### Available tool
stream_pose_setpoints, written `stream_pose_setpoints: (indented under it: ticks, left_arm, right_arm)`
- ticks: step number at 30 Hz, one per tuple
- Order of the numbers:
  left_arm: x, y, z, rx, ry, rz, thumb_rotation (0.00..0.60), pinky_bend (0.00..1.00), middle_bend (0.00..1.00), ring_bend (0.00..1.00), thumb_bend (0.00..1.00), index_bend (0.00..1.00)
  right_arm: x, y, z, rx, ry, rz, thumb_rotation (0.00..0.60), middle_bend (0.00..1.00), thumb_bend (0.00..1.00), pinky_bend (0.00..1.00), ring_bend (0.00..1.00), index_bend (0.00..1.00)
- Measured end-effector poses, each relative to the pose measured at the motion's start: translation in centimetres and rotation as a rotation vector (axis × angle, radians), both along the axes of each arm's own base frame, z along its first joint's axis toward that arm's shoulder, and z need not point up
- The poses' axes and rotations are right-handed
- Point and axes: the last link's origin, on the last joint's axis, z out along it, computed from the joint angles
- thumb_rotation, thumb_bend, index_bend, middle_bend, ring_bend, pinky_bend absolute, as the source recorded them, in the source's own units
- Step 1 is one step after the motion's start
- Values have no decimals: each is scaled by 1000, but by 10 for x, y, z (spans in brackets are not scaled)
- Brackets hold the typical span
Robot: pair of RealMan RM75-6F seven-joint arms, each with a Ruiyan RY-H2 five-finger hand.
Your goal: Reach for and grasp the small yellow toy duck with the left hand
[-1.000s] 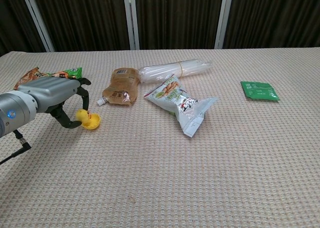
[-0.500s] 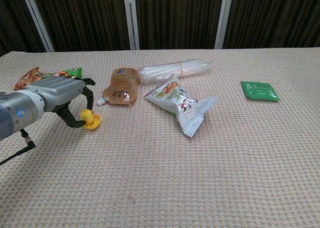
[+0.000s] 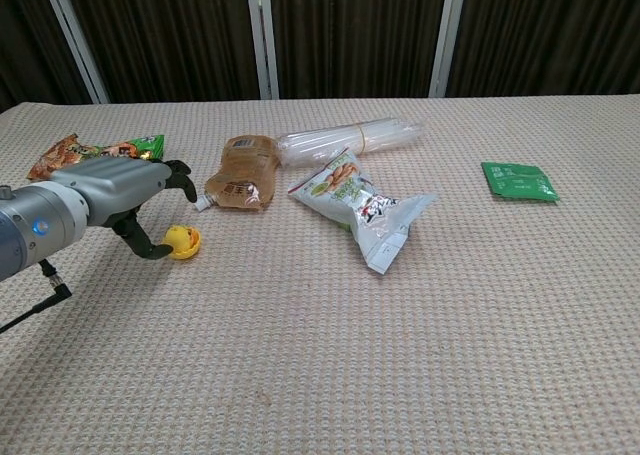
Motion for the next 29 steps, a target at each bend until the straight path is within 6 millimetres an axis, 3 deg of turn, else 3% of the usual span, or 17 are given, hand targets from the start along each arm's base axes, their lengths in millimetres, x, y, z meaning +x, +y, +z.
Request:
stream_pose_setpoints:
  ticks: [9,19,25,29]
  left_arm:
    - [-1,-11,19,41,-46,1,600,0,0,0,302,150]
    - [-45,-72,111,238,-99,1,600,0,0,0,33,0]
    - [-78,-113,158,319,-67,-17,600,0,0,0,0,0]
    - [-97,-144,172,328,-99,35,600,0,0,0,0,0]
  right_arm:
    - [-2,1,0,3,13,-8,600,0,13,0,0,7]
    - [-1,2,-2,9,50,-14,600,0,13,0,0,9]
    - [-1,1,-2,6,57,-20,600,0,13,0,0,8]
    - [0,1,-3,7,64,-18,600,0,13,0,0,8]
